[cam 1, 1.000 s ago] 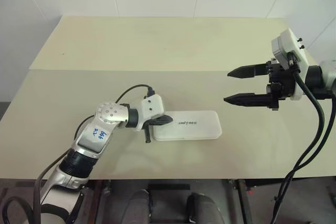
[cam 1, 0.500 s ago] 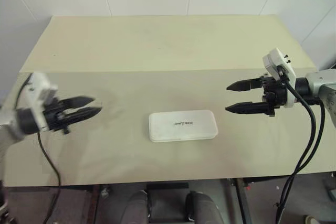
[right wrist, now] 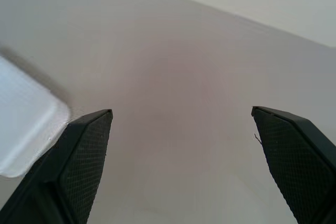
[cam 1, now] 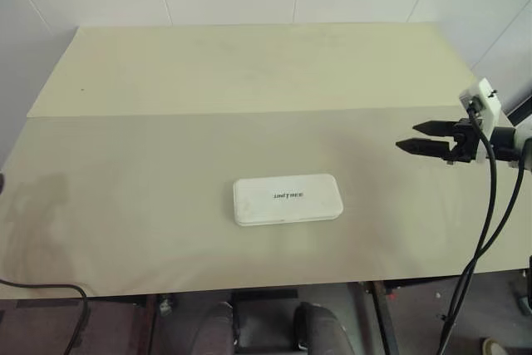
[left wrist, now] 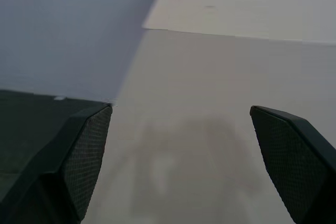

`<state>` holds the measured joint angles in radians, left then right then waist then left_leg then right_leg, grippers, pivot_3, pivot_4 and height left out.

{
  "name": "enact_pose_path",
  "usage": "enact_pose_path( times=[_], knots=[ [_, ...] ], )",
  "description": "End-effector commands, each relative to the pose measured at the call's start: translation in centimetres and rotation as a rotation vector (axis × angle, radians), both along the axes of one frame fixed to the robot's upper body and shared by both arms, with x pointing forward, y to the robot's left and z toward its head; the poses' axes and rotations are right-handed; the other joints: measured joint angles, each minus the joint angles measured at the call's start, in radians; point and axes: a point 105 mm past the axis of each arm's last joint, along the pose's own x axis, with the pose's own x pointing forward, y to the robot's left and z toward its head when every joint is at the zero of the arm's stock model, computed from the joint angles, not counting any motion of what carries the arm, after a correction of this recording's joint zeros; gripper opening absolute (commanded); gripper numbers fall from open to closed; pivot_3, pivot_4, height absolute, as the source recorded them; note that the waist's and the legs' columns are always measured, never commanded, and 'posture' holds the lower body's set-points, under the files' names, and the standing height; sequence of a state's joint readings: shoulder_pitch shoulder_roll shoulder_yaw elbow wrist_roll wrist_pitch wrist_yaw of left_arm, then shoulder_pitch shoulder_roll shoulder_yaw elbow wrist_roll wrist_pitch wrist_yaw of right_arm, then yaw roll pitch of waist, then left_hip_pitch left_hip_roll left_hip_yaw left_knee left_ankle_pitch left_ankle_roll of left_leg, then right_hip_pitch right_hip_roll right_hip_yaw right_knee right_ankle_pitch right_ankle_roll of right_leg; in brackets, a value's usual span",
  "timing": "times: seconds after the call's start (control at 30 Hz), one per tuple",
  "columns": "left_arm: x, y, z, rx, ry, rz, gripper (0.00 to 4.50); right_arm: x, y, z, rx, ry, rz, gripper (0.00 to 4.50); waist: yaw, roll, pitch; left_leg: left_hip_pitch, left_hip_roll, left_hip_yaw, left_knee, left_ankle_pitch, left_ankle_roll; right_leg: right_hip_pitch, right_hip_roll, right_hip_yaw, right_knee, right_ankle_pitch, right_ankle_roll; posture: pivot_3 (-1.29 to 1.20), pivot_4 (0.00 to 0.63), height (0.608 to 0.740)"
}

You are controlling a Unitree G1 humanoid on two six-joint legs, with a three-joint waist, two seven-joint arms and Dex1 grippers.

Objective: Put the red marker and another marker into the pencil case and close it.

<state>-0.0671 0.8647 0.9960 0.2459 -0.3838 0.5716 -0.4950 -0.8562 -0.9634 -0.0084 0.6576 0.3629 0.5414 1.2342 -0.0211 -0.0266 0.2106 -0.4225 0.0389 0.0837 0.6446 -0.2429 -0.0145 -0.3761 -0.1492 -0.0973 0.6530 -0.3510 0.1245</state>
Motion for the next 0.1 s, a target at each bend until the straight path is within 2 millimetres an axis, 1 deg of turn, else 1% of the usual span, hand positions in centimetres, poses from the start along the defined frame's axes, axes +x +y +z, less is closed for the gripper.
enact_pose_path(
  times=[0.03,0.1],
  knots=[
    [-0.47,1.33,1.34,0.047,-0.039,0.075,4.49,-0.45,1.27,1.57,0.001,-0.062,0.091,4.50,-0.006,0.000,0.000,0.000,0.000,0.000,0.000,0.000,0.000,0.000,0.000,0.000,0.001,0.000,0.000,0.00,0.150,0.740],
    [-0.55,1.87,1.42,0.041,-0.046,0.102,4.49,-0.44,1.29,1.84,0.005,-0.073,0.091,4.50,-0.007,0.000,0.000,0.000,0.002,0.001,0.000,0.000,0.000,-0.001,0.000,0.000,0.003,0.000,0.000,0.00,0.150,0.740]
  ],
)
